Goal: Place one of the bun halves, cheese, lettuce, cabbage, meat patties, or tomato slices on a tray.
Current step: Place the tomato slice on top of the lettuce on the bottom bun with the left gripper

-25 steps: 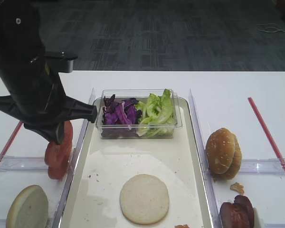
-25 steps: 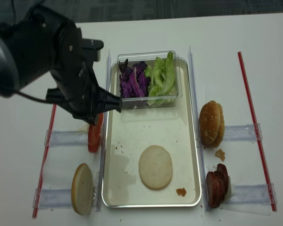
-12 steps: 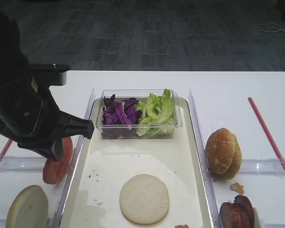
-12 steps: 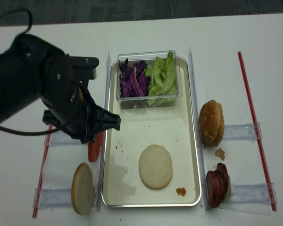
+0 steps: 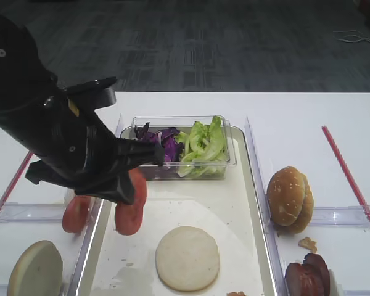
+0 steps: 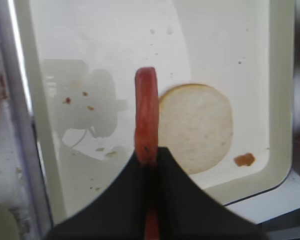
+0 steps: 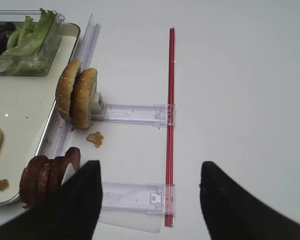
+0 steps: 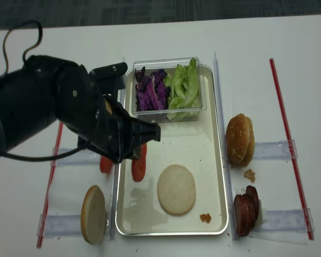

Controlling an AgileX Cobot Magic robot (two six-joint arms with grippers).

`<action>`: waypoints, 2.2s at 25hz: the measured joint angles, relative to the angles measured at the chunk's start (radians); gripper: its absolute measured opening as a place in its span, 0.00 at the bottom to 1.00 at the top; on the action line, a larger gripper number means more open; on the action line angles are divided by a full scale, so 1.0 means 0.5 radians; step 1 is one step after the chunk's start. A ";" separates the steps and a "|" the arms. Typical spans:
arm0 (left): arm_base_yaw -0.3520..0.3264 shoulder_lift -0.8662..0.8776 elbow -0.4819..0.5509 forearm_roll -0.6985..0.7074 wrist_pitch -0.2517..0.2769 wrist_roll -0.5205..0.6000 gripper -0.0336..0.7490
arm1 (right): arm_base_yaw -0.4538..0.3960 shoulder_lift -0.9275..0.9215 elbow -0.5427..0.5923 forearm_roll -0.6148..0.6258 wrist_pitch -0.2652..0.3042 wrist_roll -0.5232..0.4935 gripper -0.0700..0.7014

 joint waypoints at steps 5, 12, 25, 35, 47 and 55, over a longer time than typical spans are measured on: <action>-0.008 0.000 0.003 -0.201 -0.063 0.145 0.04 | 0.000 0.000 0.000 0.000 0.000 0.000 0.71; -0.008 0.000 0.161 -0.737 -0.259 0.534 0.04 | 0.000 0.000 0.000 0.000 0.000 0.000 0.71; -0.045 0.004 0.522 -1.875 -0.534 1.666 0.04 | 0.000 0.000 0.000 0.000 0.000 0.000 0.71; -0.045 0.241 0.525 -2.202 -0.493 2.002 0.04 | 0.000 0.000 0.000 0.000 0.000 0.000 0.71; -0.045 0.361 0.525 -2.686 -0.370 2.474 0.04 | 0.000 0.000 0.000 0.000 0.000 0.000 0.71; -0.045 0.374 0.544 -2.844 -0.352 2.548 0.04 | 0.000 0.000 0.000 0.000 0.000 0.000 0.71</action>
